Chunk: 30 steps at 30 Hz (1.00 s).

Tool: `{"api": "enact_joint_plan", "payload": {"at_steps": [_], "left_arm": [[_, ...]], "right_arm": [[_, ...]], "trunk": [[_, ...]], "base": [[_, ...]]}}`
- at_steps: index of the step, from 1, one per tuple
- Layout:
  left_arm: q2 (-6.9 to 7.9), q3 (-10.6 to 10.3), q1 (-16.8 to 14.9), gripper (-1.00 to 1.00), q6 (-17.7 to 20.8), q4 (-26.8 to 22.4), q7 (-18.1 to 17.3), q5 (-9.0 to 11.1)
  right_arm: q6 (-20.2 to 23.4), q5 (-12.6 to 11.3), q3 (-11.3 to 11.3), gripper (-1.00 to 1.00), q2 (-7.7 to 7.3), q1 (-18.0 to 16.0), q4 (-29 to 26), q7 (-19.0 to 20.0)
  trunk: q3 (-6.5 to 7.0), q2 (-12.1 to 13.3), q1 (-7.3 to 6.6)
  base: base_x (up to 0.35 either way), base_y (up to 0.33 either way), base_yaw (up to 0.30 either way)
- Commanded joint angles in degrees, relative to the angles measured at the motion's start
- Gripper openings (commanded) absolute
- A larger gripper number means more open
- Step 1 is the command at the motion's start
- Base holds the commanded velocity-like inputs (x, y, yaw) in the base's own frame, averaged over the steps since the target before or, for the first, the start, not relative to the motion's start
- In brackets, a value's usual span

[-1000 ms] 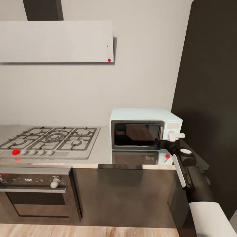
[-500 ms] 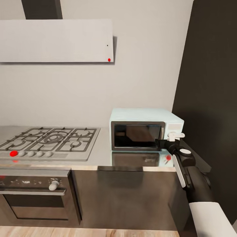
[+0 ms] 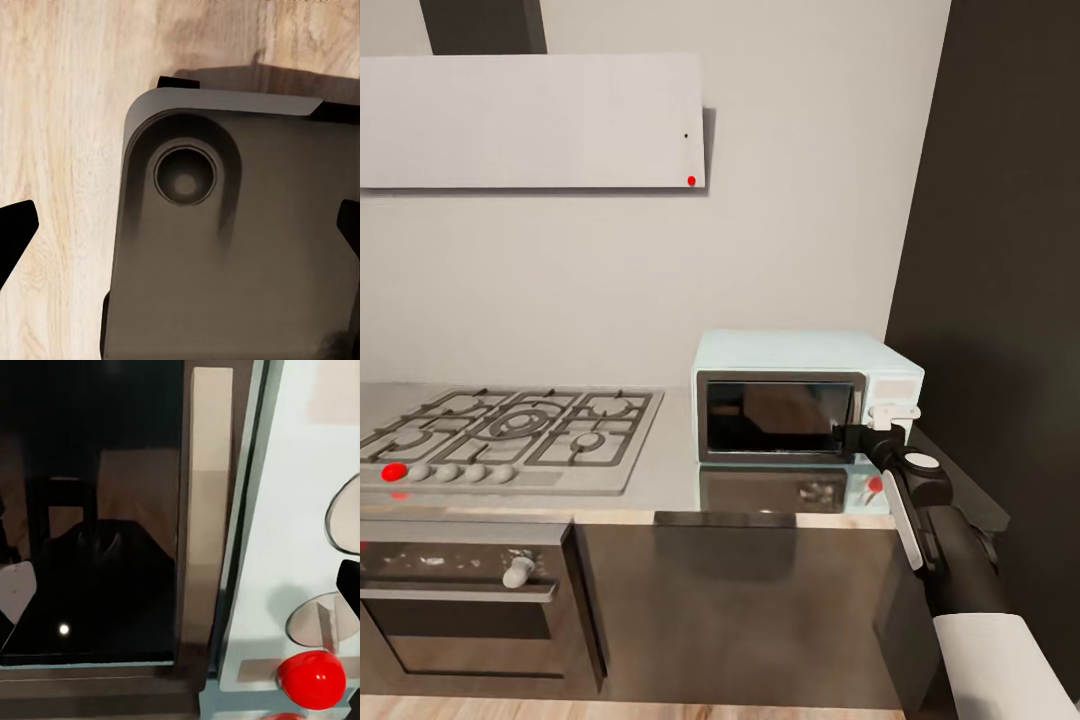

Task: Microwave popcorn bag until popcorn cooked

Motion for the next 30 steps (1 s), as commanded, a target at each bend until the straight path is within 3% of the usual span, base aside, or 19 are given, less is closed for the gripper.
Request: {"api": "enact_joint_plan", "payload": {"at_steps": [1, 30], "left_arm": [[-0.01, 0.28, 0.00, 1.00, -0.13, -0.02, -0.01, 0.12], [-0.01, 0.28, -0.02, 1.00, -0.12, -0.02, 0.05, 0.15]], "right_arm": [[0.30, 0.05, -0.01, 1.00, -0.03, -0.03, -0.04, -0.02], [0.30, 0.35, -1.26, 1.00, 0.17, -0.03, 0.54, 0.04]], "trunk": [[-0.06, -0.03, 0.00], [-0.06, -0.03, 0.00]], "base": [[0.010, 0.000, 0.000], [0.020, 0.000, 0.000]]}}
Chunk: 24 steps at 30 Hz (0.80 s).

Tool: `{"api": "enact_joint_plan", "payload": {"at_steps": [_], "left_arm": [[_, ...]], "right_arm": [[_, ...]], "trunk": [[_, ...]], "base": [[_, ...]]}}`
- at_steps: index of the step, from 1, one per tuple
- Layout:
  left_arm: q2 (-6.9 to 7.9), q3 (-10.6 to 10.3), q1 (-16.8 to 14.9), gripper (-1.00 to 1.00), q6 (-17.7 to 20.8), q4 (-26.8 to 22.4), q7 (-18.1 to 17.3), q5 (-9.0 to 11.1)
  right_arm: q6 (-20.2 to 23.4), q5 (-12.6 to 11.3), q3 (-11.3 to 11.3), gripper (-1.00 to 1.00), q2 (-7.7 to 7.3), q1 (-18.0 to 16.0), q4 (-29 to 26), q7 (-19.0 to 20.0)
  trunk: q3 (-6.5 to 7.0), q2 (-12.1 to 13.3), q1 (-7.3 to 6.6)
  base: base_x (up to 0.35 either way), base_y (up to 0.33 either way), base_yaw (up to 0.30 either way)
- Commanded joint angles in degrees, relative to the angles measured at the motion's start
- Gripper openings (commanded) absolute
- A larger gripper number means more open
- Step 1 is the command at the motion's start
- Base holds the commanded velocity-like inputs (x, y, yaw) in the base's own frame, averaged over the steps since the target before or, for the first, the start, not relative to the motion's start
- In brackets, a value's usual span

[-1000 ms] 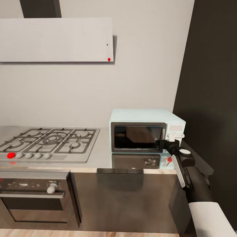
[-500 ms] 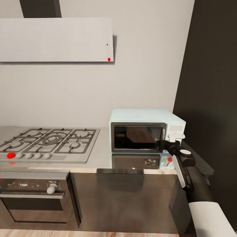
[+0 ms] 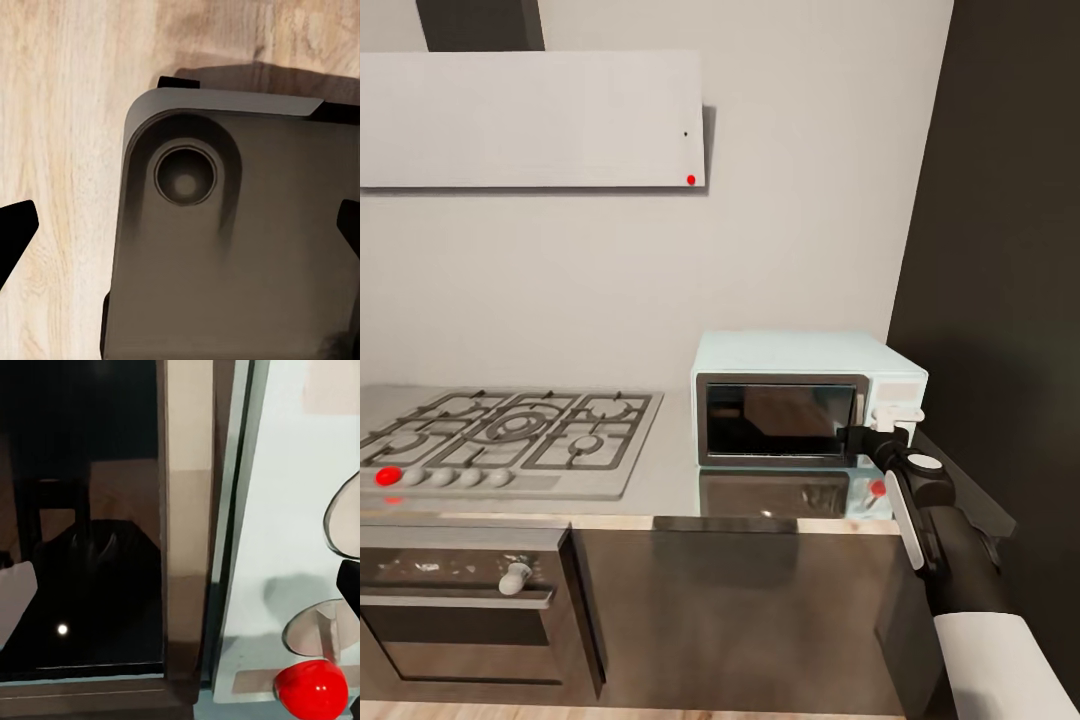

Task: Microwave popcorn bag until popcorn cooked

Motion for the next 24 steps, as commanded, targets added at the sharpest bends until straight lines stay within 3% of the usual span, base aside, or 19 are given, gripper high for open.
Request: {"api": "enact_joint_plan", "payload": {"at_steps": [1, 24], "left_arm": [[-0.01, 0.28, 0.01, 1.00, -0.13, -0.01, -0.01, 0.15], [-0.05, 0.30, 0.02, 1.00, -0.13, -0.01, -0.04, 0.15]], "right_arm": [[0.30, 0.04, 0.01, 1.00, 0.01, -0.03, -0.07, -0.01], [0.34, -0.17, 0.01, 1.00, -0.06, -0.03, -0.07, -0.08]], "trunk": [[-0.06, -0.03, 0.00], [-0.06, -0.03, 0.00]], "base": [[0.025, 0.000, 0.000], [0.018, 0.000, 0.000]]}}
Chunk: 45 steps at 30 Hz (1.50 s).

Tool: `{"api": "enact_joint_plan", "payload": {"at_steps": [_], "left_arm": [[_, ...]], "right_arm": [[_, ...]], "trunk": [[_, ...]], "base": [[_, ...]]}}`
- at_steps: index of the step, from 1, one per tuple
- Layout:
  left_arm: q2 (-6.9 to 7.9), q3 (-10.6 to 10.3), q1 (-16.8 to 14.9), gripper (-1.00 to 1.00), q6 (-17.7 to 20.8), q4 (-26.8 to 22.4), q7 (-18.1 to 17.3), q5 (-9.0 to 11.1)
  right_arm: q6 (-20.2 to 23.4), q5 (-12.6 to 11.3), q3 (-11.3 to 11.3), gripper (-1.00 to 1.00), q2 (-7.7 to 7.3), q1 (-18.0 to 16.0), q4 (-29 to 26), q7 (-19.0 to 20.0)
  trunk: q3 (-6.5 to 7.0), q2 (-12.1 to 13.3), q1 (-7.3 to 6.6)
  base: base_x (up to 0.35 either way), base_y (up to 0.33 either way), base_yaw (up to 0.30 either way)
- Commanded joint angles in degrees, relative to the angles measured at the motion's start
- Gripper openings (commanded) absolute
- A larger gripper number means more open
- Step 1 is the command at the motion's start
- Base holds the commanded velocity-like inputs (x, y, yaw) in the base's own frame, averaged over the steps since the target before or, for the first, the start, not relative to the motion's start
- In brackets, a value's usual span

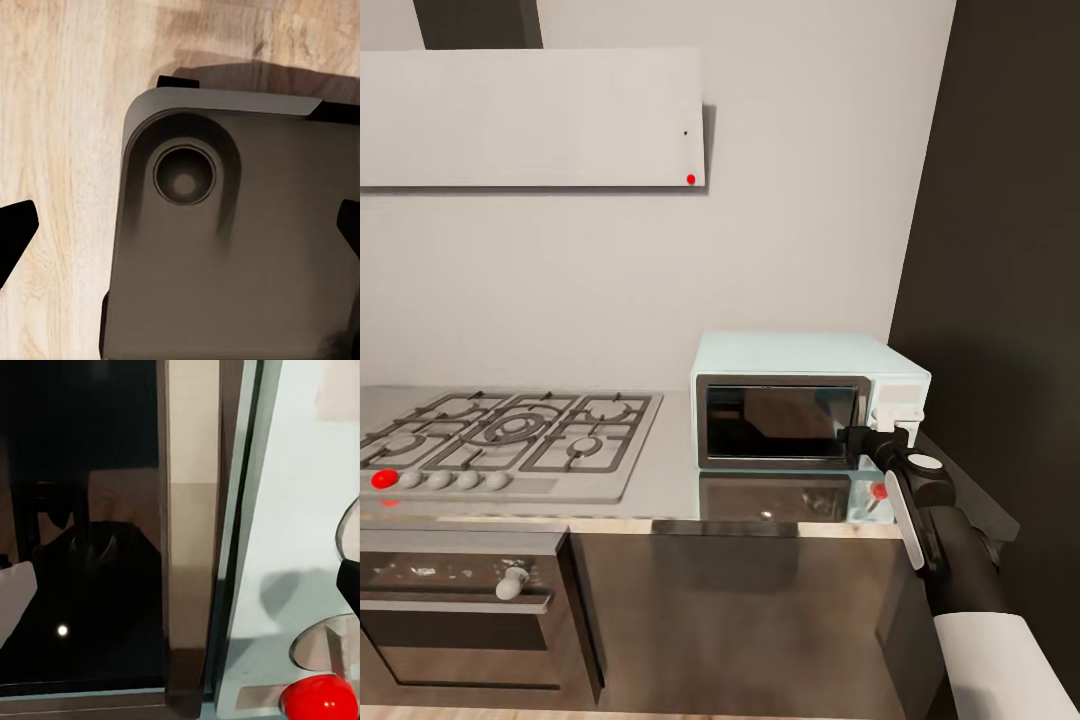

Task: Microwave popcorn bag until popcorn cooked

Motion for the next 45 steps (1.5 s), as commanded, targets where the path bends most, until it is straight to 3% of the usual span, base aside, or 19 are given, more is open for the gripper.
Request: {"api": "enact_joint_plan", "payload": {"at_steps": [1, 25, 45], "left_arm": [[0.01, 0.29, -0.02, 1.00, -0.13, -0.02, 0.00, 0.15], [-0.06, 0.33, -0.03, 1.00, -0.13, -0.02, 0.03, 0.15], [-0.14, 0.35, -0.03, 1.00, -0.22, -0.02, -0.01, 0.10]], "right_arm": [[0.33, -0.02, 0.01, -1.00, -0.04, -0.03, -0.07, -0.02], [0.89, -0.08, 0.01, -1.00, -0.19, -0.03, -0.07, -0.03], [0.79, -0.01, 0.04, -1.00, -0.10, -0.03, -0.07, -0.03]], "trunk": [[-0.06, -0.03, 0.00], [-0.06, -0.03, 0.00], [-0.06, -0.03, 0.00]], "base": [[0.000, 0.000, 0.000], [-0.004, 0.000, 0.000], [-0.191, 0.000, 0.000]]}}
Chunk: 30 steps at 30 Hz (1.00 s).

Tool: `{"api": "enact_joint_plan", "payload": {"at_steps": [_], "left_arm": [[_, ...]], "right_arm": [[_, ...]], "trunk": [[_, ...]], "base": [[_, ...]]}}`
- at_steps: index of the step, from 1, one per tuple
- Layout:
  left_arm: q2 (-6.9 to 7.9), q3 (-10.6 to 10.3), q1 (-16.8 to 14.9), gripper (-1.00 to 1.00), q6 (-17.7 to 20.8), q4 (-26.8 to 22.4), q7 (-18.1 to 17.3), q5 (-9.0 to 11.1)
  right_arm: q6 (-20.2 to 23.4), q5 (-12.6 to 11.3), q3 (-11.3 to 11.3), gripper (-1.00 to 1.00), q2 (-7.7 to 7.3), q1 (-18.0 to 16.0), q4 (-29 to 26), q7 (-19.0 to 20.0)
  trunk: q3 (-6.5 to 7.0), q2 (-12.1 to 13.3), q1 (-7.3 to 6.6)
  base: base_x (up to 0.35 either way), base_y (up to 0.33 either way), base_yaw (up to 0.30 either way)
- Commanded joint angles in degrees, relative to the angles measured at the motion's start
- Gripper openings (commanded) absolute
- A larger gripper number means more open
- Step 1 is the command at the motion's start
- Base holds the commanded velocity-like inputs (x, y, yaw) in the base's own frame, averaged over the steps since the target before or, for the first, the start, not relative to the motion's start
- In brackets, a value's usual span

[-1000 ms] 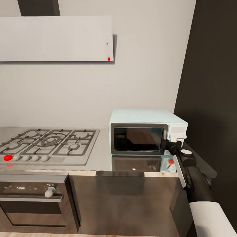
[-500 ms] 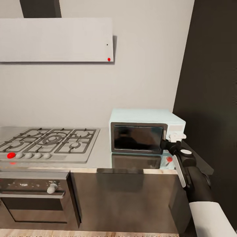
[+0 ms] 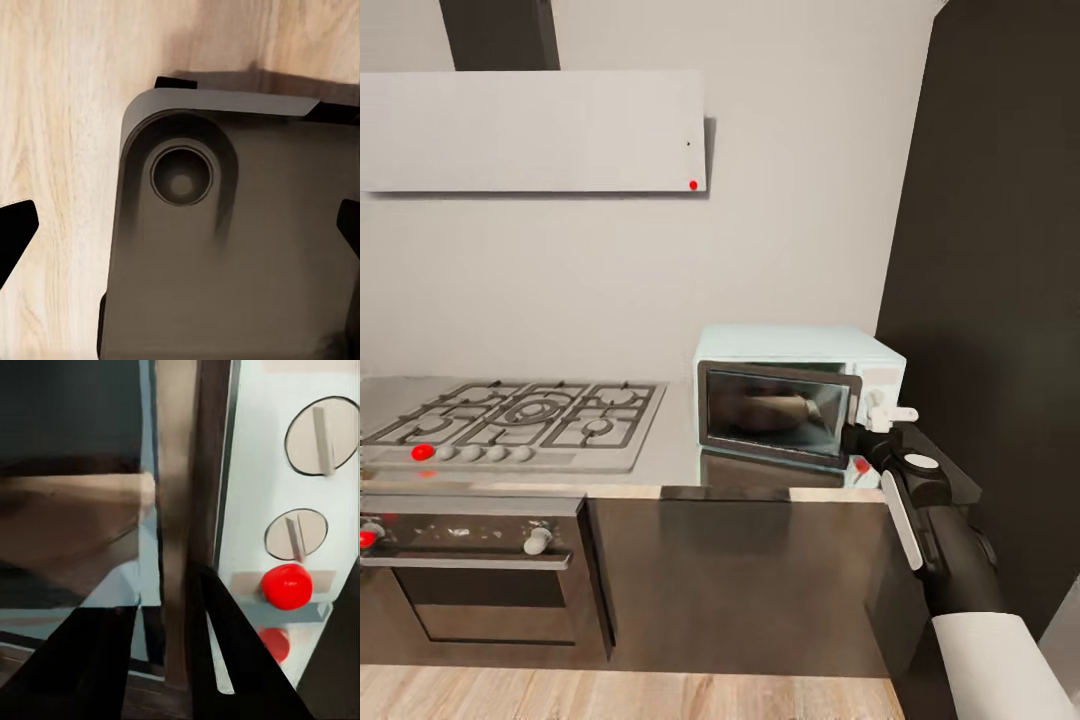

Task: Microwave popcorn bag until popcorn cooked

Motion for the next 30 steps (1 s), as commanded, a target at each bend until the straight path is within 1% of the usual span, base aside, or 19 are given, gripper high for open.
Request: {"api": "enact_joint_plan", "payload": {"at_steps": [1, 15, 23, 24, 30], "left_arm": [[-0.01, 0.30, 0.00, 1.00, -0.12, -0.03, -0.01, 0.16], [-0.01, 0.30, 0.00, 1.00, -0.12, -0.03, -0.01, 0.10], [0.03, 0.27, 0.00, 1.00, -0.11, -0.03, -0.02, 0.10], [0.01, 0.24, 0.00, 1.00, -0.12, -0.03, -0.02, 0.10], [0.00, 0.27, 0.00, 1.00, -0.12, -0.03, -0.02, 0.10]], "right_arm": [[0.35, 1.48, -1.19, -1.00, -0.02, -0.03, -0.04, -0.25], [0.36, 1.46, -1.11, -1.00, -0.04, -0.03, -0.04, -0.18], [0.43, 1.48, -1.11, -1.00, 0.01, -0.03, -0.04, -0.17], [0.41, 1.48, -1.11, 1.00, 0.04, -0.03, -0.04, -0.17], [0.54, 1.56, -1.10, 1.00, 0.02, -0.03, -0.04, -0.17]], "trunk": [[-0.06, -0.04, -0.02], [-0.06, -0.04, -0.02], [-0.06, -0.04, -0.02], [-0.06, -0.04, -0.02], [-0.06, -0.04, -0.02]], "base": [[-0.191, 0.000, 0.000], [-0.183, 0.000, 0.000], [-0.038, 0.000, 0.000], [-0.002, 0.000, 0.000], [0.000, 0.000, 0.000]]}}
